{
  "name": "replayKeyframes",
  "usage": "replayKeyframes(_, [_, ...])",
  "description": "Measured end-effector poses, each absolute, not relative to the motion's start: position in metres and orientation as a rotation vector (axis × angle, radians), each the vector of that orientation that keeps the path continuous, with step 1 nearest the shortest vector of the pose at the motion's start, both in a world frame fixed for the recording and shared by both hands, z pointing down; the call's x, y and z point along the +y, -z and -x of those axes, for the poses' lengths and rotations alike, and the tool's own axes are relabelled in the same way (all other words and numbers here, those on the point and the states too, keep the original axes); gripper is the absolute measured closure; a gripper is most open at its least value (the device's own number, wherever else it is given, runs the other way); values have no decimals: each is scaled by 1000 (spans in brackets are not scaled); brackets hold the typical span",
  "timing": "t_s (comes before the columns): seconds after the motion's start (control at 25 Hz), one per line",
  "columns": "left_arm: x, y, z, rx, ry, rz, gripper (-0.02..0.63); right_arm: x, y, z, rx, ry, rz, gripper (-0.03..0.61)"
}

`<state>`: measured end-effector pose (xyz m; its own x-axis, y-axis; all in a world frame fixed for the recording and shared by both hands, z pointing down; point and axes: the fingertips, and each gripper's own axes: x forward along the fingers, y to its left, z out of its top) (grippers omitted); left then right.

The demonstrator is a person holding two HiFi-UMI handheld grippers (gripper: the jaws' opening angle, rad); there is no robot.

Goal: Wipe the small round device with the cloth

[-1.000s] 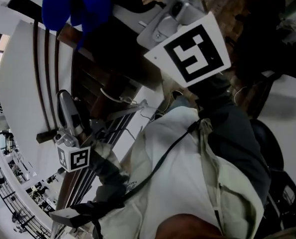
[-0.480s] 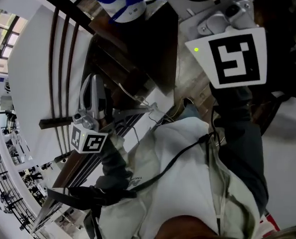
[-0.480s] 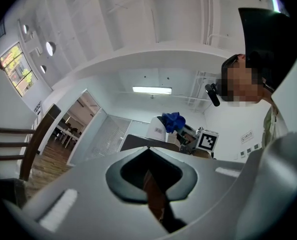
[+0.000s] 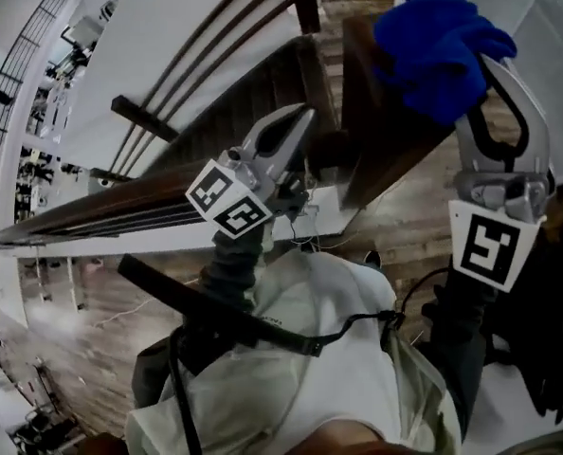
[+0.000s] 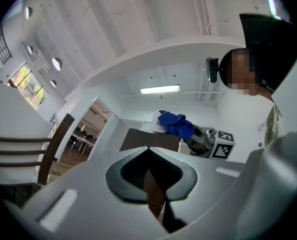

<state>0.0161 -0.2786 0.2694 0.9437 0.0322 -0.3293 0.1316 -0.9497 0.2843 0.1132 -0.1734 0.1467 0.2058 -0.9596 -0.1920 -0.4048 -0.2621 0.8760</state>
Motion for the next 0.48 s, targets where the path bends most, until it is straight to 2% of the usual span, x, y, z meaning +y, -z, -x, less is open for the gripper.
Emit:
replayKeyframes(0.24, [-246,-283,-24,-83,512,-2787,614,-161,-99,-126,-1386,1315,-1833,466])
replayKeyframes(0.48, [-207,-291,-19,-319,572,-2769,614,-167,-131,-144,-1493,1273,-1721,466])
